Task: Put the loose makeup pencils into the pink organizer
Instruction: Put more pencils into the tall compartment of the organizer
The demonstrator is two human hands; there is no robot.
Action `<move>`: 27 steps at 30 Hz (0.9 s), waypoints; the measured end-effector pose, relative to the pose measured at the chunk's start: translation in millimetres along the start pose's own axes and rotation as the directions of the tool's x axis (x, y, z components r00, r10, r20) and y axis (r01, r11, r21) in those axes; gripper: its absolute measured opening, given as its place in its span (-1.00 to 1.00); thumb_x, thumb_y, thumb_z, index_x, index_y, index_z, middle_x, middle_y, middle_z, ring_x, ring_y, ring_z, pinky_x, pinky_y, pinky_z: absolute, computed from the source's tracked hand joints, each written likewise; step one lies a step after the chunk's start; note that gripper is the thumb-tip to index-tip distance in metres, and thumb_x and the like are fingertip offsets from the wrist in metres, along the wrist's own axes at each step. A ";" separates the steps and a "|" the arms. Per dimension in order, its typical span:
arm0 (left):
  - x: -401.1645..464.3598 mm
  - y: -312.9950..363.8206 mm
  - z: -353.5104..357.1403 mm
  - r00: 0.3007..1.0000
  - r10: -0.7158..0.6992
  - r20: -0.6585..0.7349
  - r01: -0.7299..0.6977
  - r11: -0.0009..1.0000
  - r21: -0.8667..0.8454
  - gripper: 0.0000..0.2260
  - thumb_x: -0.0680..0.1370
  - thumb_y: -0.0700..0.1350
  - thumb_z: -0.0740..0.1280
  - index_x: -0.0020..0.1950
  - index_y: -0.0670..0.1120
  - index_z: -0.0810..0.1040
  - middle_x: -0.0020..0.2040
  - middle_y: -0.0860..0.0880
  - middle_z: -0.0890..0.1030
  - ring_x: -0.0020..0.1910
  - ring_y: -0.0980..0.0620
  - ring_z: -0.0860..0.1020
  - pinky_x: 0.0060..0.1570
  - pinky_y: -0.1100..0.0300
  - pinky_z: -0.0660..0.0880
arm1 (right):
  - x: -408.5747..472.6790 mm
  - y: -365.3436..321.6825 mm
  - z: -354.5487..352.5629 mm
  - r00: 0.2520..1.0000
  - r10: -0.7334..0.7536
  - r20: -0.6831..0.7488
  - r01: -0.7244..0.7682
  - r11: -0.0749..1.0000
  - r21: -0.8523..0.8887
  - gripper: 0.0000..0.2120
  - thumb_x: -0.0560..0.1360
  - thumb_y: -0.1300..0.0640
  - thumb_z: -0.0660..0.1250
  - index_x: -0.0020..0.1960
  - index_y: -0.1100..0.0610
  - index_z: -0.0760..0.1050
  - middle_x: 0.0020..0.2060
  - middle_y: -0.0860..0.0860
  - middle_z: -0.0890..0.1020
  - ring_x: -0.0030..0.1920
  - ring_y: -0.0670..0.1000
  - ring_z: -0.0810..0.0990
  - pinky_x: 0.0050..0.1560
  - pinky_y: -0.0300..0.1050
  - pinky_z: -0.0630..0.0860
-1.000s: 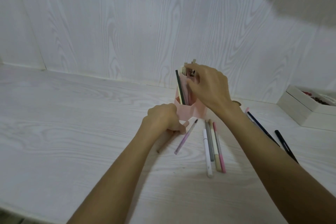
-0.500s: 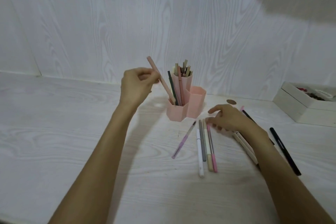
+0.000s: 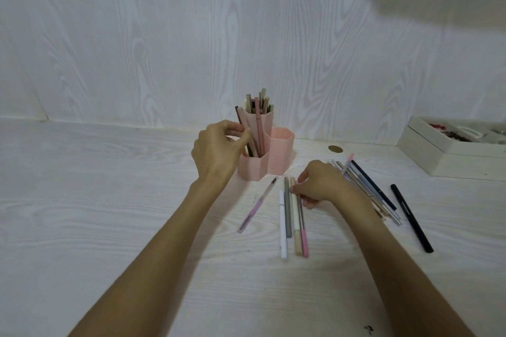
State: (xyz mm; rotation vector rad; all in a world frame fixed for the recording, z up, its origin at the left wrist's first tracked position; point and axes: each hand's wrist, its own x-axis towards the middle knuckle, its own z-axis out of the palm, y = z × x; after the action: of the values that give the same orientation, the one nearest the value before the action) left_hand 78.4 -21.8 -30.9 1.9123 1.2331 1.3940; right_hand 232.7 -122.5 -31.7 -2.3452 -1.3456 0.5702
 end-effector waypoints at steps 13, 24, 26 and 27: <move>-3.2 -1.7 4.1 0.997 -0.018 0.078 0.009 0.993 0.120 -0.90 0.40 0.07 0.45 -0.27 0.09 0.61 -0.38 0.22 0.54 -0.29 0.16 0.55 -0.41 0.32 0.27 | 8.5 5.6 -3.2 0.992 0.051 0.113 -0.080 0.961 0.266 -0.67 0.41 0.28 0.45 0.11 0.42 0.52 -0.31 0.22 0.59 -0.45 0.05 0.55 -0.27 -0.15 0.62; -3.7 -3.7 -27.0 0.832 -0.134 0.539 -0.050 0.948 0.313 -0.90 0.37 0.03 0.47 -0.33 0.07 0.65 -0.26 0.03 0.70 -0.20 0.05 0.66 -0.11 0.11 0.57 | 4.8 20.6 -3.6 0.989 0.027 0.143 -0.112 0.761 0.638 -0.89 0.37 0.28 0.49 -0.20 0.24 0.55 -0.54 0.02 0.64 -0.54 -0.12 0.60 -0.49 -0.34 0.53; -2.7 -8.0 -29.9 0.749 -0.187 0.635 -0.055 0.939 0.340 -0.87 0.38 0.07 0.48 -0.28 0.03 0.70 -0.25 0.09 0.70 -0.26 0.16 0.65 -0.08 0.15 0.55 | 4.4 24.0 -3.4 0.990 0.022 0.140 -0.113 0.718 0.687 -0.91 0.39 0.28 0.47 -0.18 0.23 0.56 -0.51 0.03 0.65 -0.52 -0.11 0.61 -0.48 -0.34 0.53; -2.8 -9.8 -29.7 0.721 -0.200 0.663 -0.060 0.936 0.347 -0.84 0.39 0.09 0.48 -0.25 0.01 0.72 -0.26 0.13 0.70 -0.30 0.21 0.64 -0.08 0.18 0.53 | 4.4 25.7 -4.0 0.991 0.022 0.134 -0.111 0.696 0.710 -0.92 0.40 0.29 0.46 -0.17 0.23 0.56 -0.49 0.05 0.65 -0.51 -0.10 0.61 -0.46 -0.33 0.55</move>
State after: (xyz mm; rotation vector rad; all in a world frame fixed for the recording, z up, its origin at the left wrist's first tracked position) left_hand 47.1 -23.3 -28.8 2.2734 1.1748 0.3126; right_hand 255.4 -131.2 -42.0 -1.7184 -0.8403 1.0494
